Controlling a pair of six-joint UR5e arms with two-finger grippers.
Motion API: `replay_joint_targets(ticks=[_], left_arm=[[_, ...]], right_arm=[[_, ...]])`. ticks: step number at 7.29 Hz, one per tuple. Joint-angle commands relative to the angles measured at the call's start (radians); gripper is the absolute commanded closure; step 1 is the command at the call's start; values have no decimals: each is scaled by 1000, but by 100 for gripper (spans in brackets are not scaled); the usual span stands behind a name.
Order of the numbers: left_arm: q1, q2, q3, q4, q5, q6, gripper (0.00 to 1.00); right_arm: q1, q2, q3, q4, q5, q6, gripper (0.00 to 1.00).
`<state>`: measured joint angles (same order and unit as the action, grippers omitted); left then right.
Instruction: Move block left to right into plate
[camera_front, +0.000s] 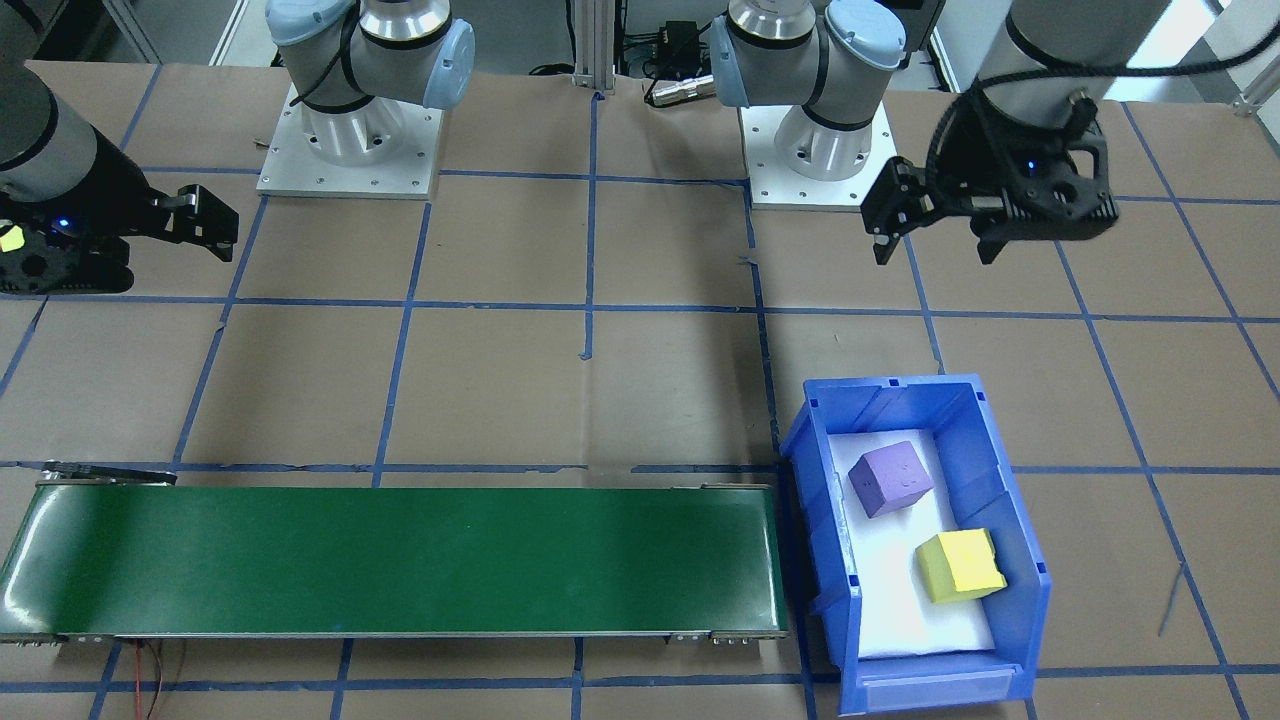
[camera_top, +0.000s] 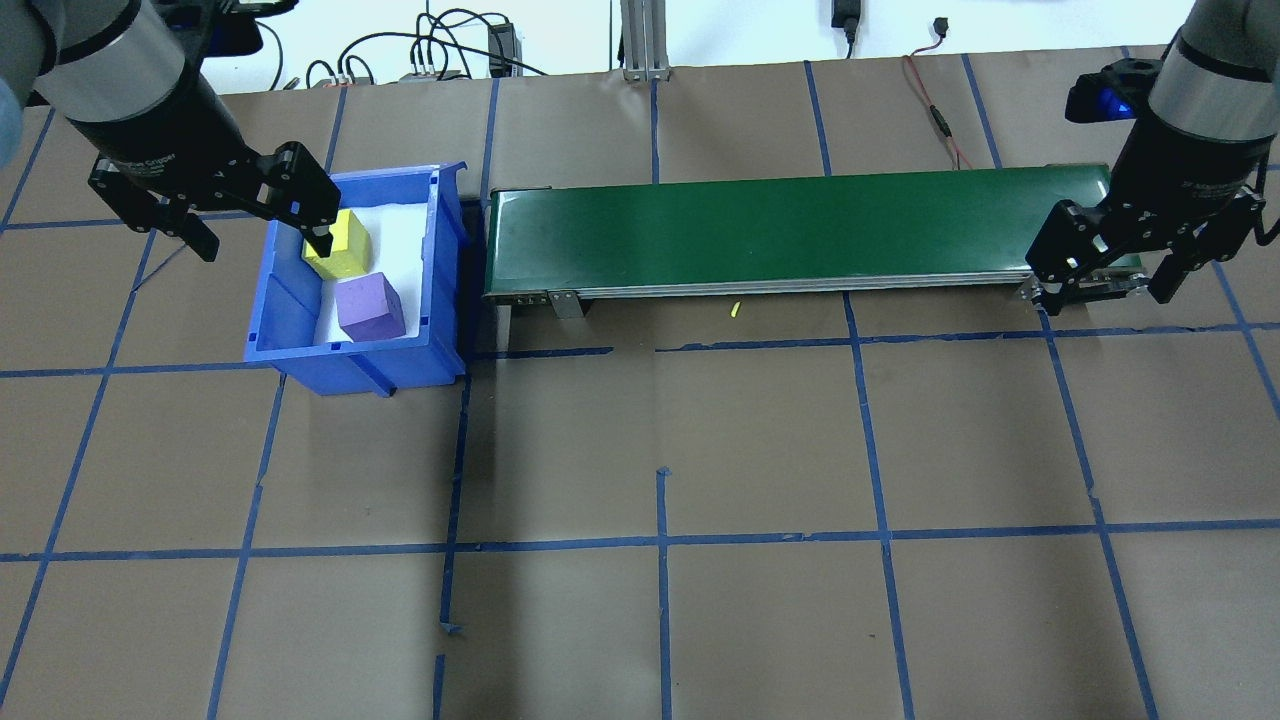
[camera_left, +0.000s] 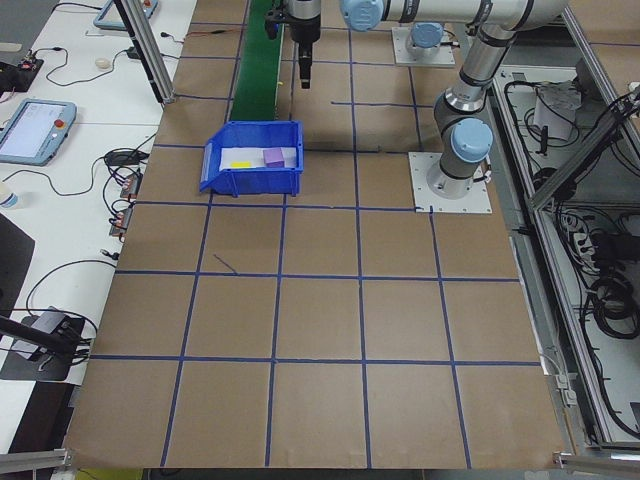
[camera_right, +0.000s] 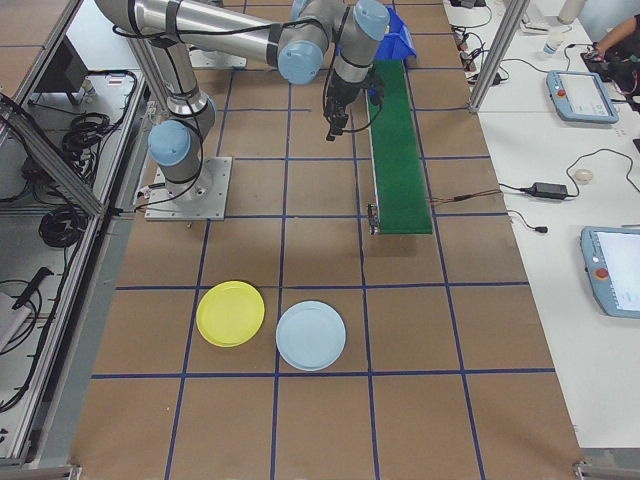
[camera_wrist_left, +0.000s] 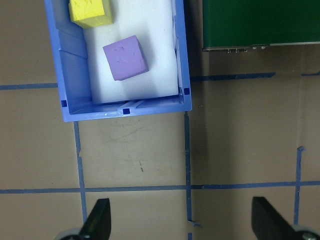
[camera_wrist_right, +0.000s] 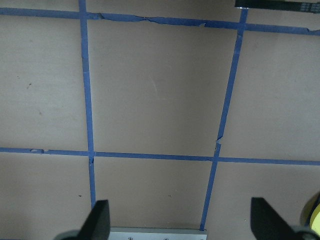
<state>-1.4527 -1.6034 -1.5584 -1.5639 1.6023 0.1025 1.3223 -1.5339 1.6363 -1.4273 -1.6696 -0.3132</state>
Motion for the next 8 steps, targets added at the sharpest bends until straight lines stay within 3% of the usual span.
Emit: replay_joint_targets(ticks=[1,4,8], left_arm=[[28,-230,-11,206,-2,34,0],[31,-340,-61,400,-1,39,0],[32,-375,-152,456,5,25,1]], right_arm=[[-2,1,0,1,-2,-12,0],[-11,0,0,-1,-1,-11,0],[-12,0,0,-1,-1,-24,0]])
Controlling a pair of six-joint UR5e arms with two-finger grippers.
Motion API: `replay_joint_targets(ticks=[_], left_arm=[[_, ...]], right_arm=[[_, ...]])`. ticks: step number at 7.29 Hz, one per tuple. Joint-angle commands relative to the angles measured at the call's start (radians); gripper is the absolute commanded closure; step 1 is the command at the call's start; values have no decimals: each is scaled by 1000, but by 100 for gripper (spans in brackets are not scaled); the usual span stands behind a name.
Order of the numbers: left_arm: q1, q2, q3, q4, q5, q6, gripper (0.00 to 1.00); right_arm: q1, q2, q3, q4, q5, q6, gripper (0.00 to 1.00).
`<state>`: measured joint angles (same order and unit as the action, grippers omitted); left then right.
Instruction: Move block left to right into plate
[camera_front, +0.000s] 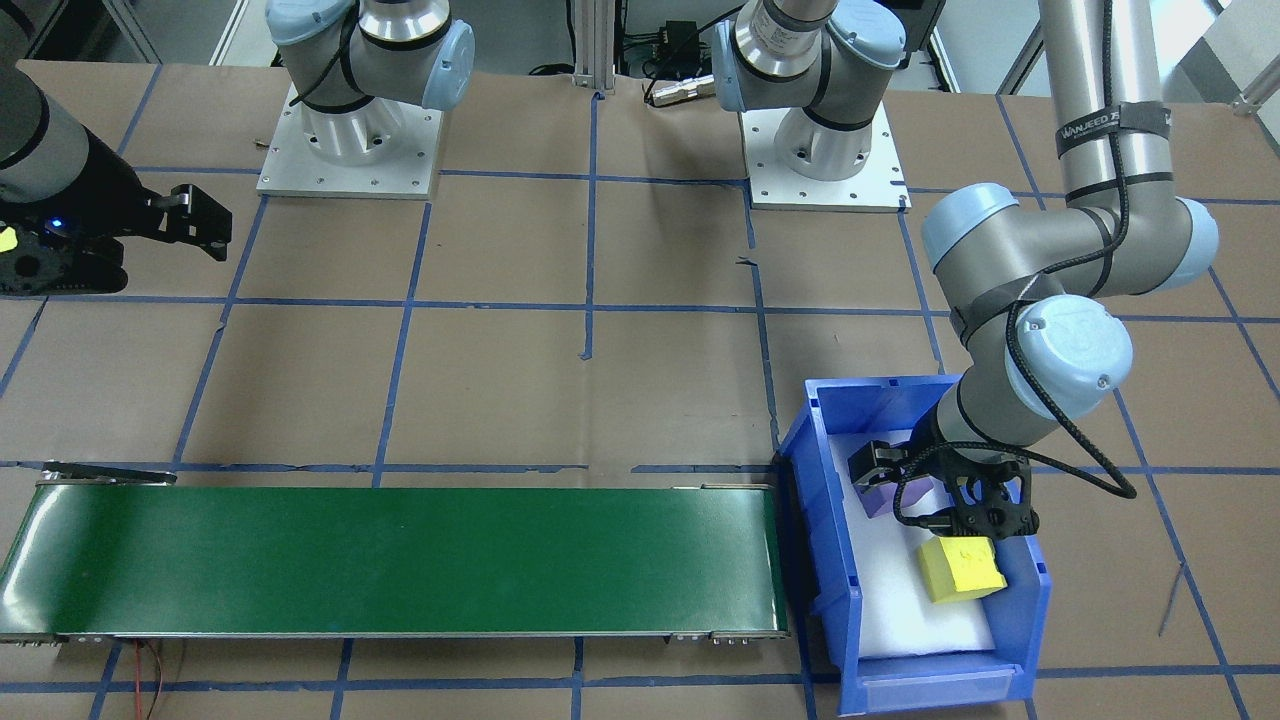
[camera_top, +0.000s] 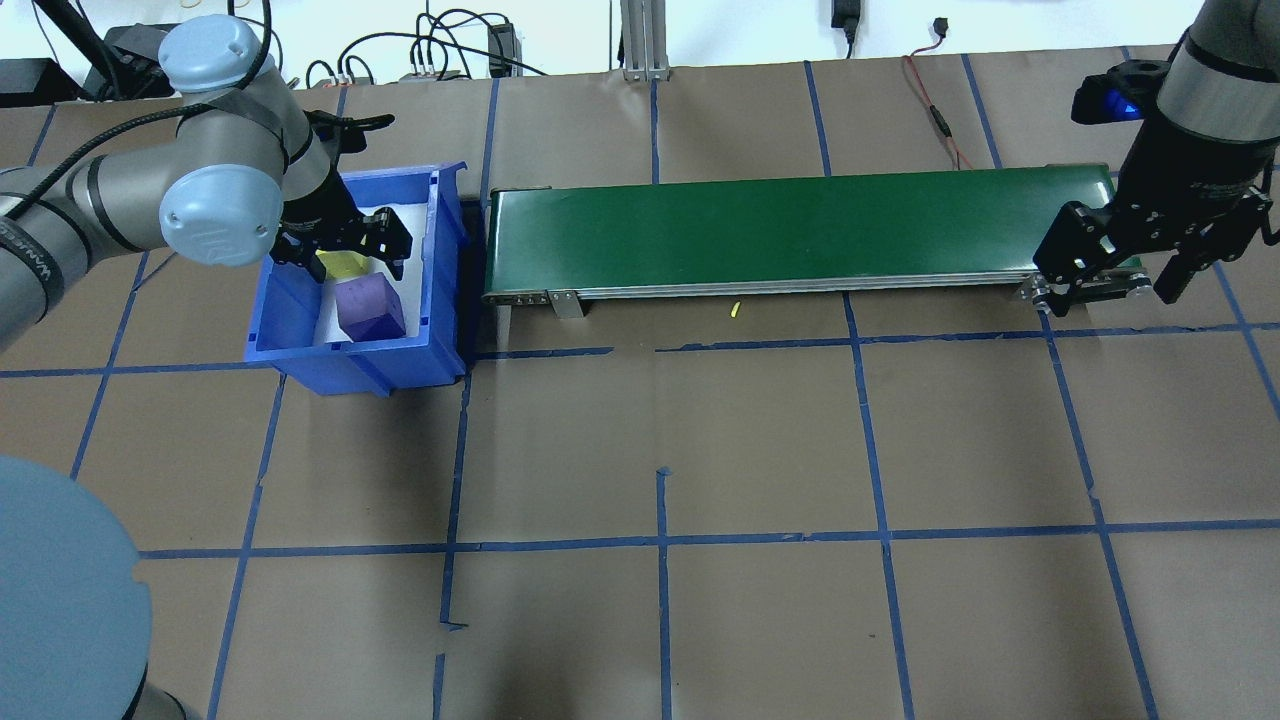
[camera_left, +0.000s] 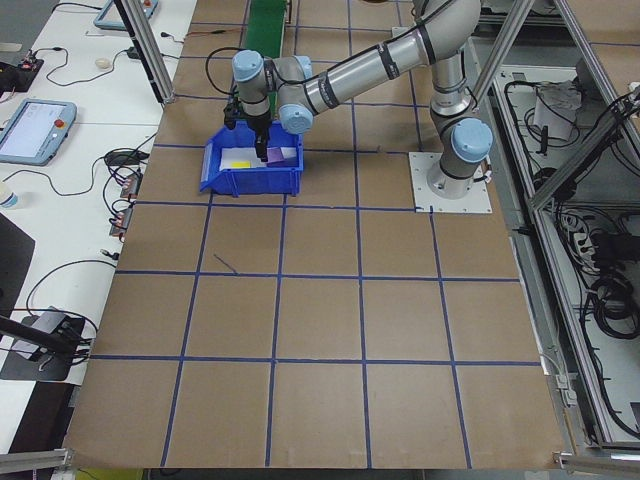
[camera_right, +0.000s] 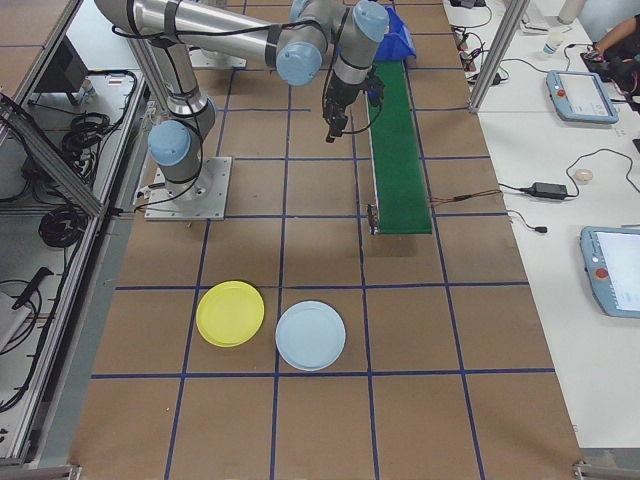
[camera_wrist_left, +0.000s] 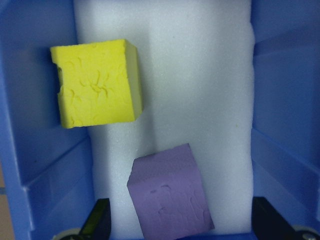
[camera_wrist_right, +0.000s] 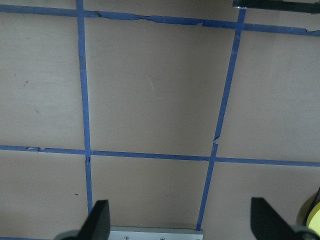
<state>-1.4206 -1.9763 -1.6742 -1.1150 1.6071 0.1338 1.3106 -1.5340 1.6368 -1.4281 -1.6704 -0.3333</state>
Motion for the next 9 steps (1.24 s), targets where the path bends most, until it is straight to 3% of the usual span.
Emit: replay_joint_targets(ticks=[1,2,3,4,7,9], left_arm=[[5,-3,-56,9,1,-11,6],[6,-6,-64,9,-3,-13,13],[6,-7,-62,9,-9,-7,45],[6,-4,-38,9,-6,6,68],[-4,65,123,-104,-7,-122,70],[-46,88,236,-190,-111,-175,68]], right_arm=[[-1,0,0,-2,0,-4,0],[-1,0,0,-2,0,-4,0],[-1,0,0,-2,0,-4,0],[-1,0,0,0,0,-6,0],[-1,0,0,2,-2,-7,0],[-1,2,0,2,-2,-13,0]])
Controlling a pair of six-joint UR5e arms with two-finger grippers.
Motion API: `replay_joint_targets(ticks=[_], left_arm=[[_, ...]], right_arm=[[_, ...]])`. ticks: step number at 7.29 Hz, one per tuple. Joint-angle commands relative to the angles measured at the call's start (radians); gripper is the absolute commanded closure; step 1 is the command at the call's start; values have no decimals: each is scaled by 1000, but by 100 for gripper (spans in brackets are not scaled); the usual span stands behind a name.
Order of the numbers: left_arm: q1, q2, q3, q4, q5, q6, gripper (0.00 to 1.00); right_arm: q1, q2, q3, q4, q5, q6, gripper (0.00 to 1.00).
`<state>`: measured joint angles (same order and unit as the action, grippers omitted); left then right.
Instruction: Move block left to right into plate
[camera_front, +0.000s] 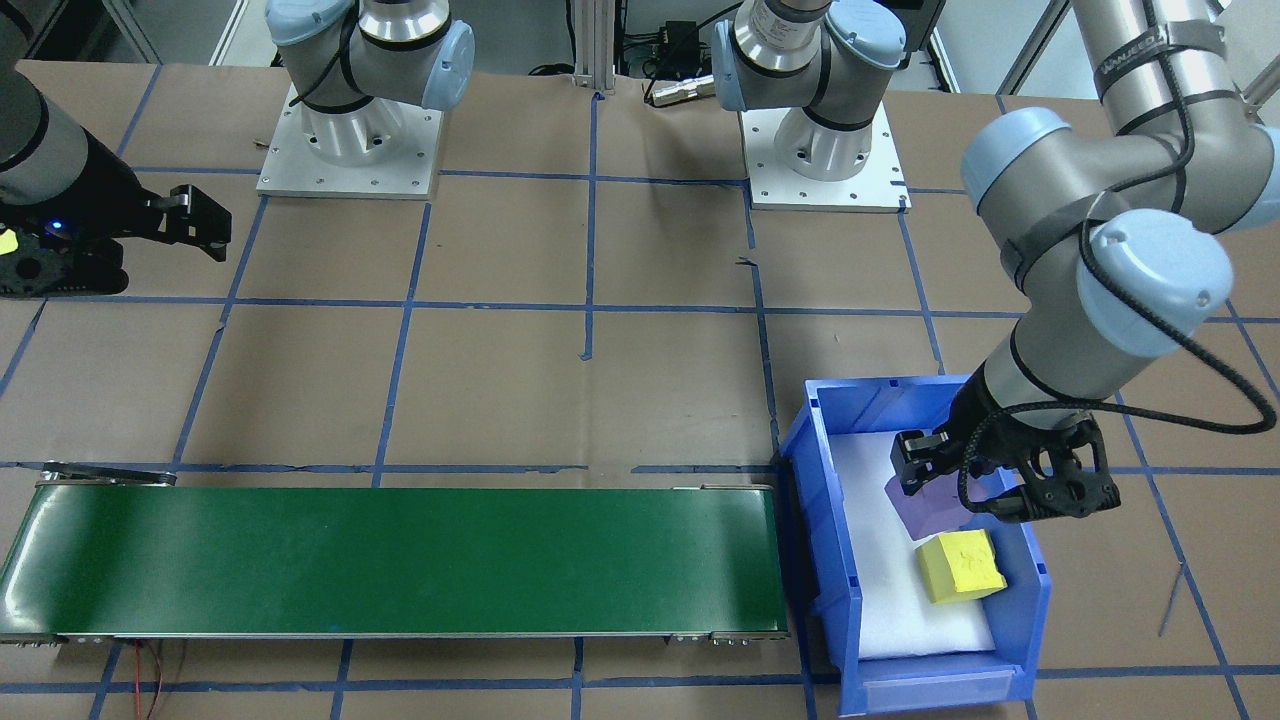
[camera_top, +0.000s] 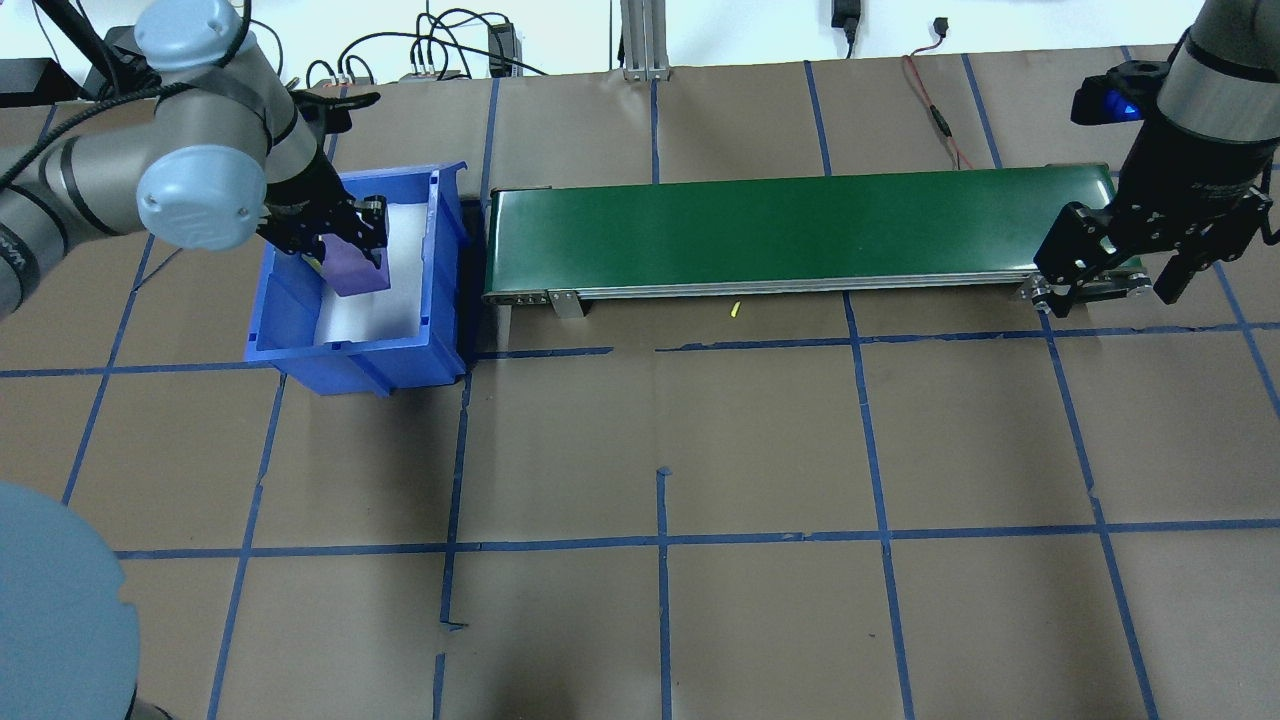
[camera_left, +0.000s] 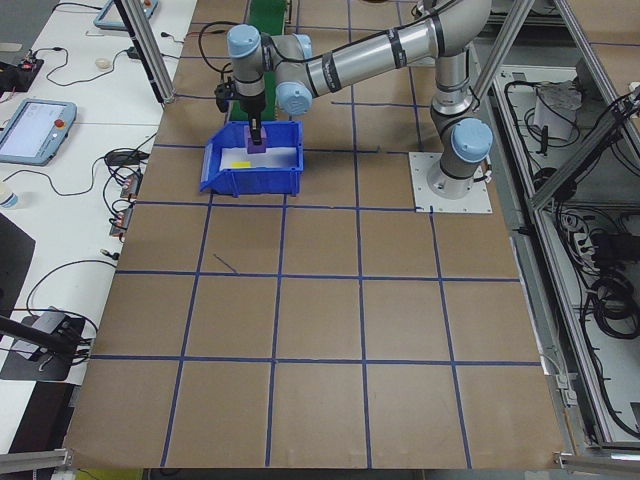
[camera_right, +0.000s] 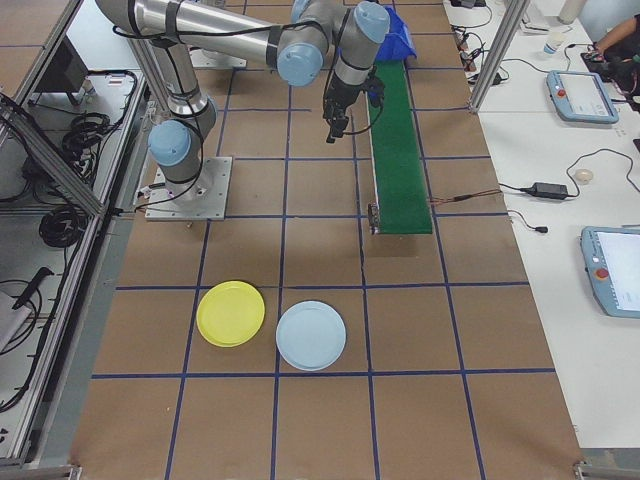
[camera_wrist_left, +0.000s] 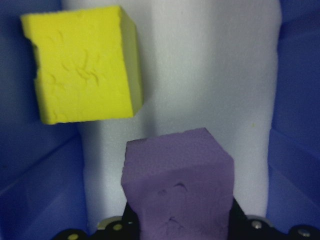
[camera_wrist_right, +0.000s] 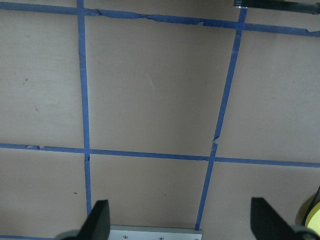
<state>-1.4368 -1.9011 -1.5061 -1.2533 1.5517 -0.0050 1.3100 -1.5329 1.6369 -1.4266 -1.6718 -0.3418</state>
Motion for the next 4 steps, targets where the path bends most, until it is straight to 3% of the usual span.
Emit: replay_joint_targets(ticks=[1,4], left_arm=[[-101,8,89,-41,-99,-45,67],[-236,-99,61,105,-95,43,64]], right_arm=[[0,0,1,0,0,-6,0],[0,-1,0,-2,0,-6,0]])
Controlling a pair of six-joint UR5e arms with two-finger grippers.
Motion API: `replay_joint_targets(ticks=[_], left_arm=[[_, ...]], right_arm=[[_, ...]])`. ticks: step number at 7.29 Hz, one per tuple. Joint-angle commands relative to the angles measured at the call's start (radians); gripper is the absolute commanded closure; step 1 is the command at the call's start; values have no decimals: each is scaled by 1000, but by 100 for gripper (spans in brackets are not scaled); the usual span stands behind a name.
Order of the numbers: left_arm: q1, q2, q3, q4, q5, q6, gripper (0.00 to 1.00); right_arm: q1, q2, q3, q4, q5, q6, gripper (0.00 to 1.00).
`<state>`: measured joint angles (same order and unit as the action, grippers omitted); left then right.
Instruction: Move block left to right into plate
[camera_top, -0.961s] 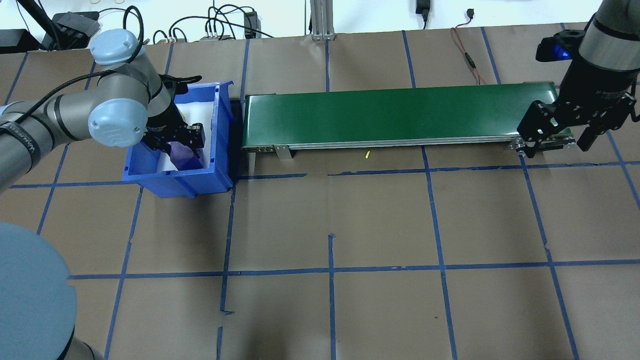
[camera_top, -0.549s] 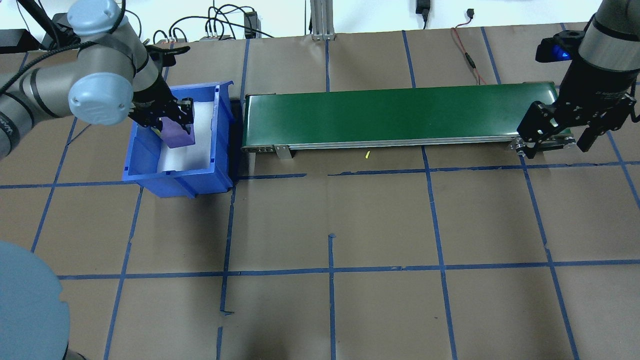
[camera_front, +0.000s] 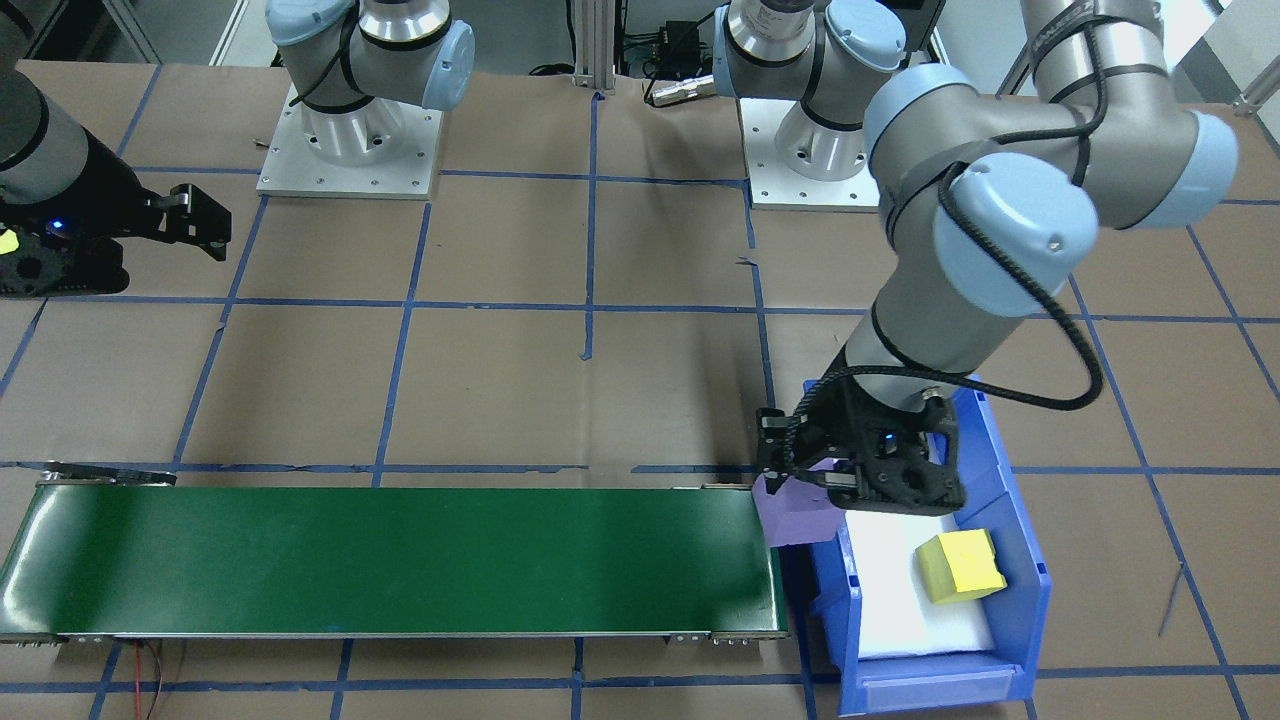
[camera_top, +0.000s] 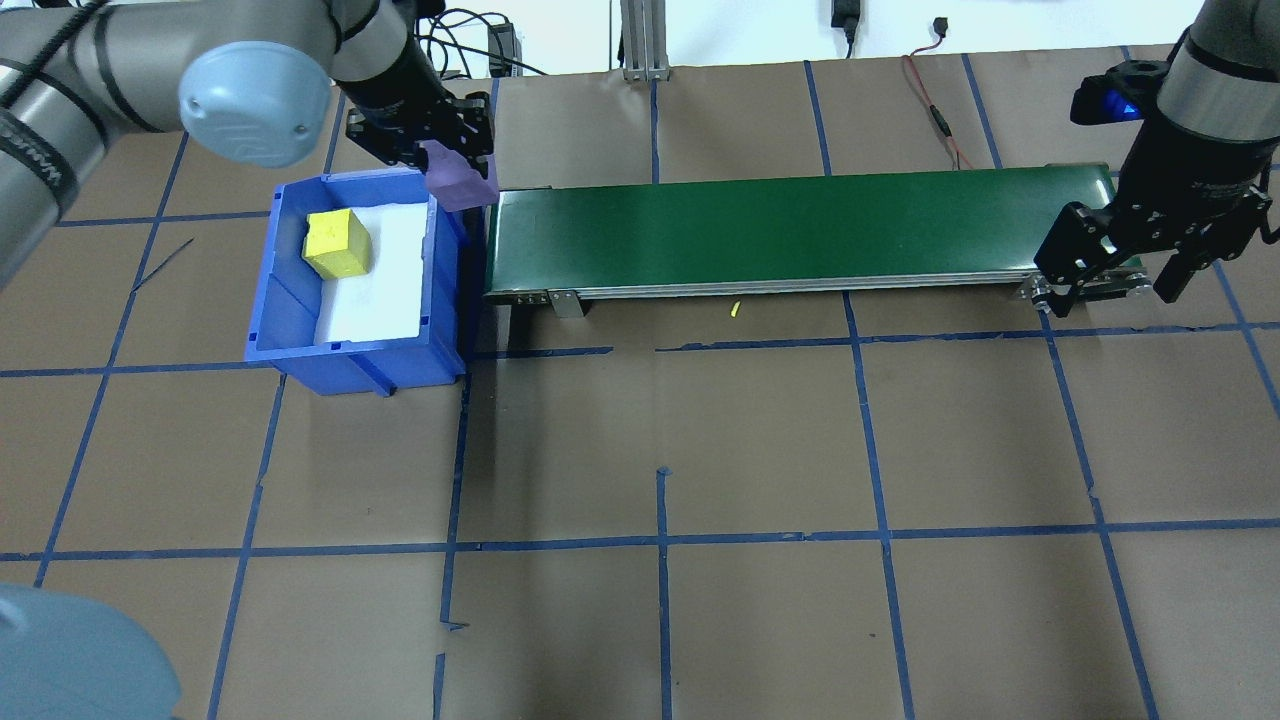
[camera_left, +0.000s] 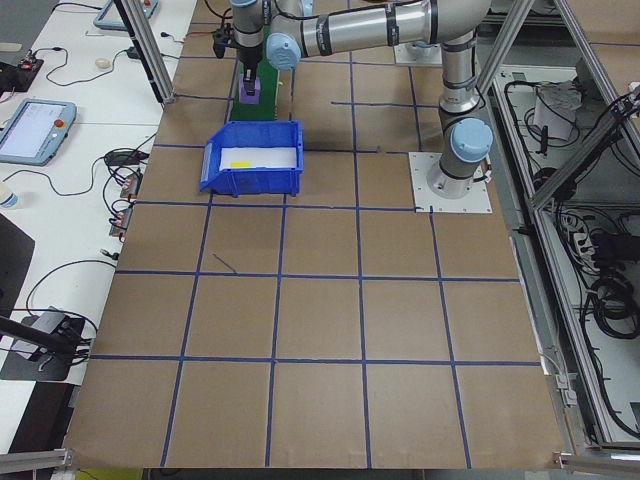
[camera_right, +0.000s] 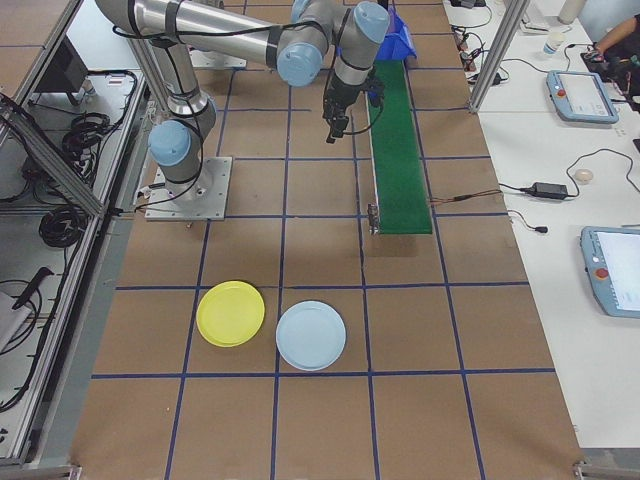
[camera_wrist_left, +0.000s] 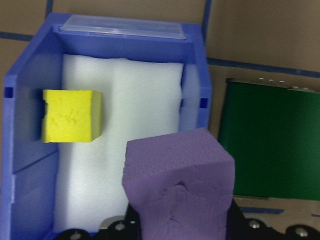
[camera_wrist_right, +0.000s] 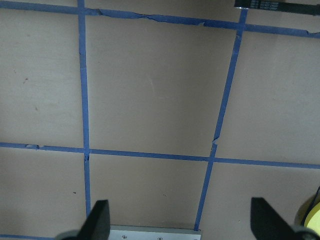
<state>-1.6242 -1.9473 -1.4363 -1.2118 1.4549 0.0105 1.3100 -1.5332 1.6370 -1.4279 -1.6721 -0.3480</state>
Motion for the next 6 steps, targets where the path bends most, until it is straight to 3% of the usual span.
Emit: replay_joint_targets(ticks=[1,2,4,6], left_arm=[[-66,-91,-7,87,7,23,63],[-71,-105,-10,107,4,26,62],[-72,-111,-68,139,7,20,49],[-72,-108,-82,186,5,-21,5]], right_arm=[[0,-1,0,-3,0,0,0],[0,-1,0,-5,0,0,0],[0,-1,0,-6,0,0,0],[0,-1,0,-25,-2,-3,0]])
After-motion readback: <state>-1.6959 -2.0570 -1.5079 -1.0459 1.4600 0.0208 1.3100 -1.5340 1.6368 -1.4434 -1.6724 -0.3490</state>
